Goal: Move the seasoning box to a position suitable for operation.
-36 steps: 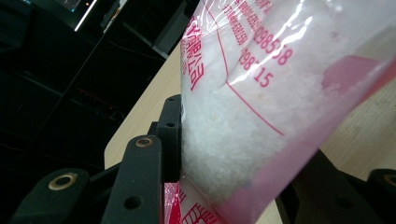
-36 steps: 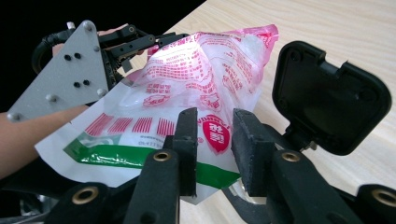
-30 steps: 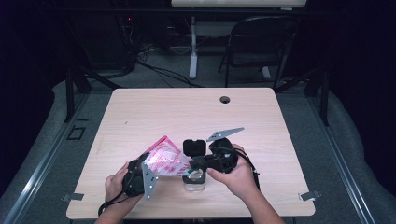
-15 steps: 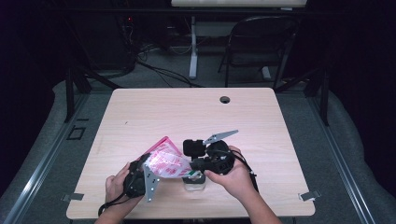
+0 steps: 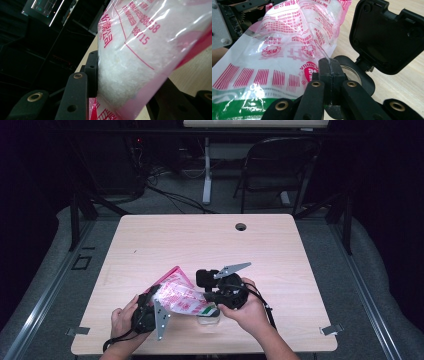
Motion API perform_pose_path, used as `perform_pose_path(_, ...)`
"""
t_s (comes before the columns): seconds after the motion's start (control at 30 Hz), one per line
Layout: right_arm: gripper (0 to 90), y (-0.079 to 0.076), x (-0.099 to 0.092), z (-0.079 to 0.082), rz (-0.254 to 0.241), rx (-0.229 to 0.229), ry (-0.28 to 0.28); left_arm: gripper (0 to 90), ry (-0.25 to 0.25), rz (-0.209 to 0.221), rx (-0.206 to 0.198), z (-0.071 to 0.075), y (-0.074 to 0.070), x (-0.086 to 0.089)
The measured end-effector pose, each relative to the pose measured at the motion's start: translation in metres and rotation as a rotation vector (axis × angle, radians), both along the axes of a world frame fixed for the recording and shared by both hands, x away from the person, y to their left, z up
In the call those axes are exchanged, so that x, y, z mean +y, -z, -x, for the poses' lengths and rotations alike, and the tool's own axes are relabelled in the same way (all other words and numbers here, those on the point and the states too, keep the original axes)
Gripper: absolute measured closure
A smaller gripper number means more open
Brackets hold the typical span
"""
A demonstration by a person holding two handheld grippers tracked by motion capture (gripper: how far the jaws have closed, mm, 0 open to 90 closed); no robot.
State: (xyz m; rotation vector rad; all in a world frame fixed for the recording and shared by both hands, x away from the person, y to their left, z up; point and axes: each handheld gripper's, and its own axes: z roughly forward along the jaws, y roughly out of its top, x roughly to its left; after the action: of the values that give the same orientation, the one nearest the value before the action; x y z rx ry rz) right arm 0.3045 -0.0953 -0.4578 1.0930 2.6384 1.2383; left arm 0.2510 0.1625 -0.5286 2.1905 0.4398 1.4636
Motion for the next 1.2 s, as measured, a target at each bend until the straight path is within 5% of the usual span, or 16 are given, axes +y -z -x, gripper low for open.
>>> perform_pose_path(0.23, 90.0, 0.002, 0.0, 0.003, 0.003, -0.044, 0.022, 65.7, -0.001, -0.014, -0.012, 0.002, -0.002, -0.001)
perform_pose_path(1.2, 90.0, 0.019, -0.009, -0.004, -0.032, -0.074, 0.056, 66.2, -0.016, -0.133, -0.067, 0.005, -0.005, -0.014)
